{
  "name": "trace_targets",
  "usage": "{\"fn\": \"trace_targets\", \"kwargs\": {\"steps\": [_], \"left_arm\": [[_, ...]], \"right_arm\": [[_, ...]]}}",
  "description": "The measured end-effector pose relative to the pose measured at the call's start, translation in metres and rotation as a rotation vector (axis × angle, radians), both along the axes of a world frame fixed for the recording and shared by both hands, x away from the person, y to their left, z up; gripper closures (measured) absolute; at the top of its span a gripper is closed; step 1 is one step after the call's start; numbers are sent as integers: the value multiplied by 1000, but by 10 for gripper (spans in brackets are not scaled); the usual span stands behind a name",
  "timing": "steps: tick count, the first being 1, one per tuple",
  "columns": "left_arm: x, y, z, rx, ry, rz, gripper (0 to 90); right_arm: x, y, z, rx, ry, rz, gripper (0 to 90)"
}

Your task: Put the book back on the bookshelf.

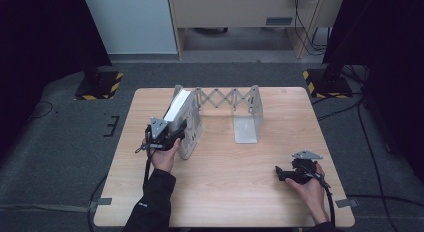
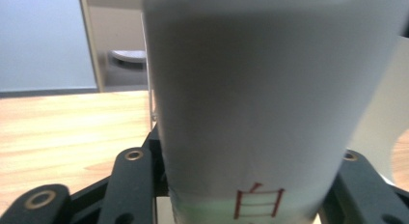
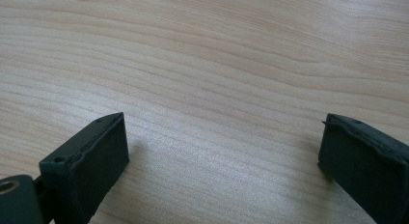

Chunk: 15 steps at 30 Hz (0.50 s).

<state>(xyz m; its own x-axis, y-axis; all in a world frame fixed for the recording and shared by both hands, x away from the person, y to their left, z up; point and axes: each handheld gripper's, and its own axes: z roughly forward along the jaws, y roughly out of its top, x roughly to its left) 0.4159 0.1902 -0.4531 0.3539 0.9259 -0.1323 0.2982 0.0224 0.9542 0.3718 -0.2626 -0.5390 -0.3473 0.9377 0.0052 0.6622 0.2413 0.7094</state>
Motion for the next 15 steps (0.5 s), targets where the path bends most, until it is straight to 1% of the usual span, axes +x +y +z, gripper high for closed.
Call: {"fn": "trace_targets", "kwargs": {"steps": [1, 3, 4, 5, 6, 7, 8, 9, 11, 12, 13, 15], "left_arm": [[0, 1, -1, -8, 12, -14, 475], [-1, 0, -2, 2, 45, -34, 456], [-2, 0, -4, 1, 42, -39, 451], [-3, -1, -7, -1, 53, -46, 445], [-4, 0, -9, -7, 73, -53, 440], [-5, 0, -13, -13, 78, -58, 434], [-6, 0, -15, -6, 102, -65, 431], [-7, 0, -18, 6, 110, -68, 431], [-9, -1, -23, 12, 103, -62, 432], [-10, 0, -25, 20, 112, -61, 435], [-10, 0, -28, 12, 119, -61, 442], [-8, 0, -30, 15, 132, -64, 454]], "right_arm": [[0, 0, 0, 0, 0, 0, 39], [0, 0, 0, 0, 1, 0, 39], [0, 0, 0, 0, 0, 0, 39], [0, 0, 0, 0, 0, 0, 39], [0, 0, 0, 0, 0, 0, 39], [0, 0, 0, 0, 0, 0, 39], [0, 0, 0, 0, 0, 0, 39], [0, 0, 0, 0, 0, 0, 39], [0, 0, 0, 0, 0, 0, 39], [0, 0, 0, 0, 0, 0, 39], [0, 0, 0, 0, 0, 0, 39], [0, 0, 0, 0, 0, 0, 39]]}}
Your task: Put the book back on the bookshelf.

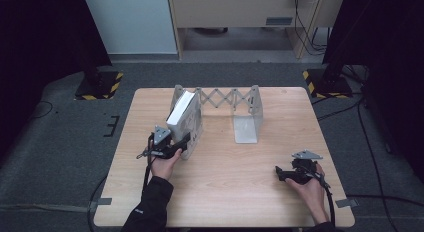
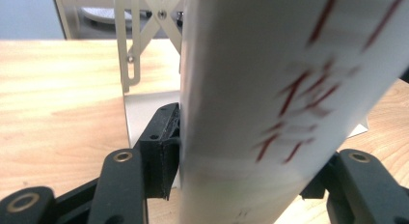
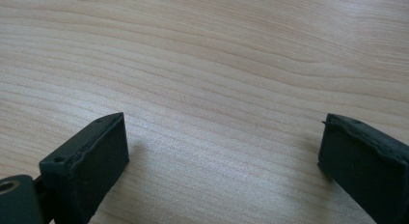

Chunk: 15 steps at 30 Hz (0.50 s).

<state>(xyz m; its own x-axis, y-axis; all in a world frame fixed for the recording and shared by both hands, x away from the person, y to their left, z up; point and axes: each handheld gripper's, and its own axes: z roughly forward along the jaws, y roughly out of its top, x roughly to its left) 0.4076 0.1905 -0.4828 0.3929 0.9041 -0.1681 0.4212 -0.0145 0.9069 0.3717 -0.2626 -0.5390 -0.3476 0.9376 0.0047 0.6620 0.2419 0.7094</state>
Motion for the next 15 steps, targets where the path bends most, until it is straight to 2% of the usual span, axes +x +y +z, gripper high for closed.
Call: {"fn": "trace_targets", "kwargs": {"steps": [3, 5, 9, 12, 15], "left_arm": [[0, -2, 0, 35, -19, 14, 478], [-2, -5, 1, 84, -49, 37, 506], [-1, -6, 1, 99, -69, 54, 517], [-1, -8, 1, 134, -84, 62, 517], [1, -7, 1, 135, -85, 67, 517]], "right_arm": [[0, 0, 0, 0, 0, 0, 39], [0, 0, 0, 0, 0, 0, 39], [0, 0, 0, 0, 0, 0, 39], [0, 0, 0, 0, 0, 0, 39], [0, 0, 0, 0, 0, 0, 39]]}}
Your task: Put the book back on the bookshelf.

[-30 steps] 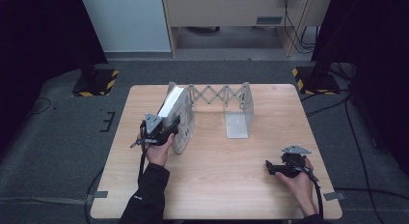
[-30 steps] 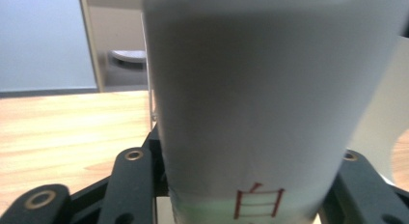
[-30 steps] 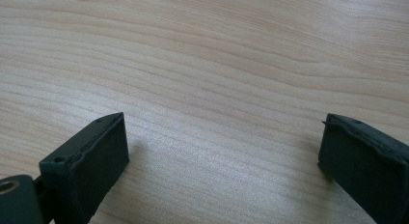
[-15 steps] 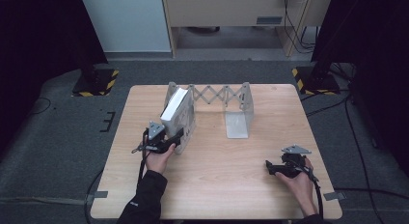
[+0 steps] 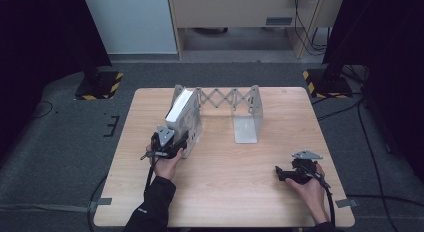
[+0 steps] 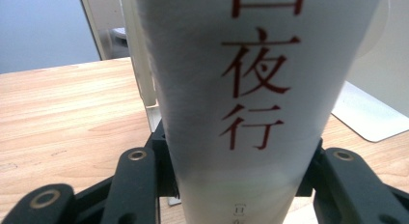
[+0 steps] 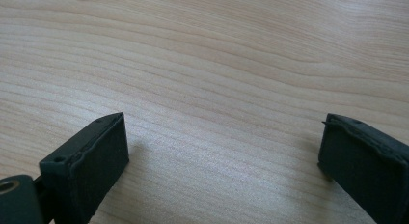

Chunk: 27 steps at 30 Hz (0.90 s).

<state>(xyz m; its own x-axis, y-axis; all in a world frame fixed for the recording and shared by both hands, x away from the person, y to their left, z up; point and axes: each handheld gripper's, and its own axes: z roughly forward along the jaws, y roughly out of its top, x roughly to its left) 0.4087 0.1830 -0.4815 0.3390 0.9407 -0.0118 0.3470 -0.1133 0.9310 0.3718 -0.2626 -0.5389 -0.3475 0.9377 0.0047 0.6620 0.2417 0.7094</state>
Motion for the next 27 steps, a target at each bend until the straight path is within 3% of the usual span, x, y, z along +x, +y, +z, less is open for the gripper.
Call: {"fn": "trace_targets", "kwargs": {"steps": [8, 11, 17, 18, 21, 27], "left_arm": [[13, -4, -1, -21, -3, 14, 509], [14, -3, -3, -42, 2, -9, 495], [2, 9, -1, -103, 24, -78, 427], [-1, 11, 0, -101, 42, -89, 428], [-9, 15, 0, -97, 32, -108, 440], [-10, 14, 0, -98, 38, -98, 485]], "right_arm": [[0, 0, 0, 1, 1, -1, 38], [0, 0, 0, 0, 0, 0, 38], [0, 0, 0, 1, 0, -1, 39], [0, 0, 0, 0, 0, -1, 38], [0, 0, 0, 0, 0, -1, 38], [0, 0, 0, 0, 0, 0, 38]]}}
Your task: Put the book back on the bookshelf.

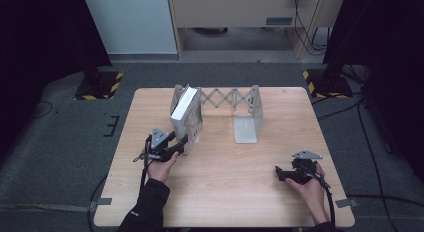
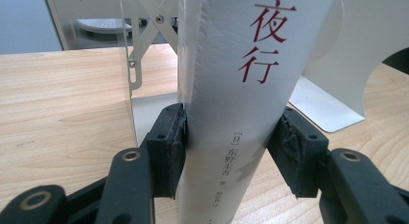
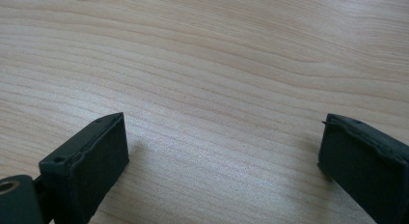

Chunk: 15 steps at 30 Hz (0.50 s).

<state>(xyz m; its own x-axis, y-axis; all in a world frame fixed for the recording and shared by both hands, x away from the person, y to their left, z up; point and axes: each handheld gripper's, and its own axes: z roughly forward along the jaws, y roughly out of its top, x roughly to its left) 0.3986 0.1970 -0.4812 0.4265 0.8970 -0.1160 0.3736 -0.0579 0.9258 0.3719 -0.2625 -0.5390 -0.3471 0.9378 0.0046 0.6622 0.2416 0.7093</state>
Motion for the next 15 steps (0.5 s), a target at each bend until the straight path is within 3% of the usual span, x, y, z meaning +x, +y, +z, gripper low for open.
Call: {"fn": "trace_targets", "kwargs": {"steps": [6, 15], "left_arm": [[4, -9, 1, 23, -10, 10, 490], [16, -20, -2, -3, -19, 22, 472]], "right_arm": [[0, 0, 0, 0, 0, 0, 38], [0, 0, 0, 1, 1, -1, 38]]}}
